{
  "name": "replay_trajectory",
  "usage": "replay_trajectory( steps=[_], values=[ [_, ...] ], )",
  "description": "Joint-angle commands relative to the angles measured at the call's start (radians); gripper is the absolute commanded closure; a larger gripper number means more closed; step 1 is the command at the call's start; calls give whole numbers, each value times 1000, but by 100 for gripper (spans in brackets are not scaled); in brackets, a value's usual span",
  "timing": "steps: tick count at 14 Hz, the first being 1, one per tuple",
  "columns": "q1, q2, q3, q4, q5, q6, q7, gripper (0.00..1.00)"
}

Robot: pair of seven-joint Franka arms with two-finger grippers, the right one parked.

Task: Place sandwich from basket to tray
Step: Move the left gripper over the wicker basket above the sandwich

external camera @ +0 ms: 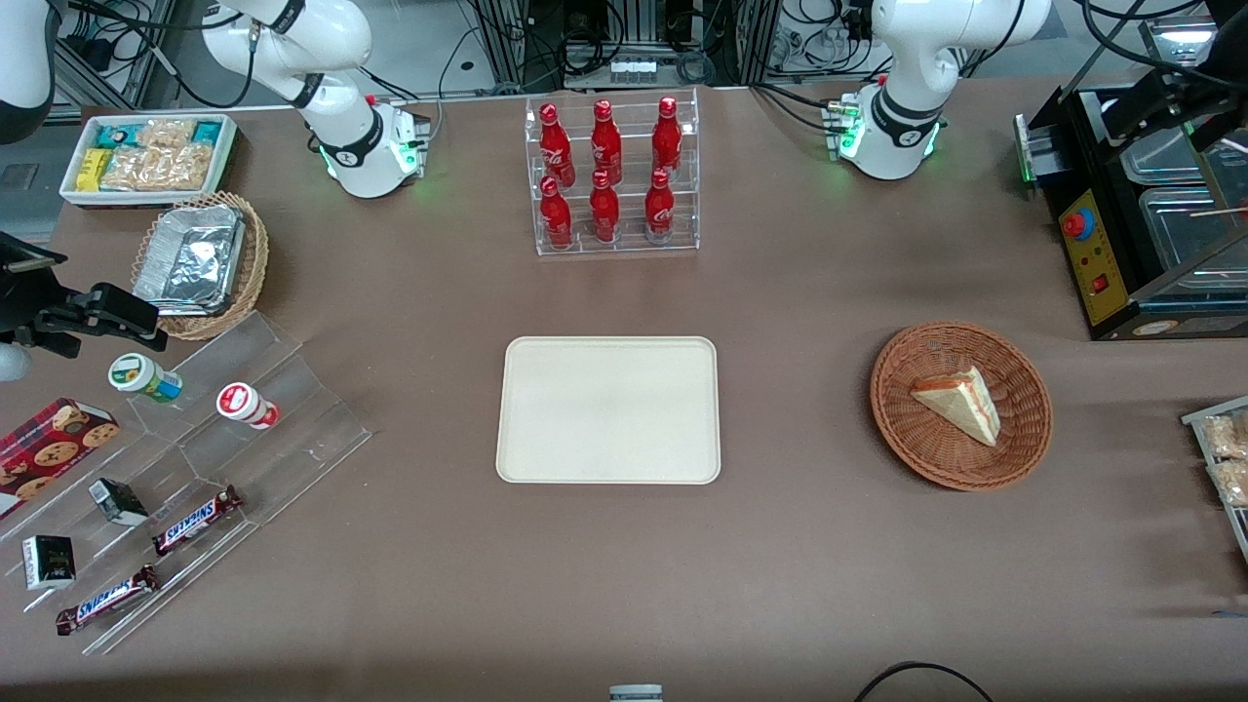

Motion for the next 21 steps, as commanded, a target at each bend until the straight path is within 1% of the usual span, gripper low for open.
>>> replay_trajectory(
  steps=[1,7,10,12,14,17,20,21],
  values=[
    [-7,-16,-8,-16,8,-26,15,0],
    [16,73,6,-19,25,-5,0,0],
    [67,137,6,-22,23,22,-29,0],
    [93,186,6,-48,25,71,-91,0],
    [117,197,8,-131,20,180,-163,0],
    [117,202,6,-269,8,358,-374,0],
    [117,202,6,-404,-6,525,-534,0],
    [117,202,6,-445,-30,583,-577,0]
  ],
)
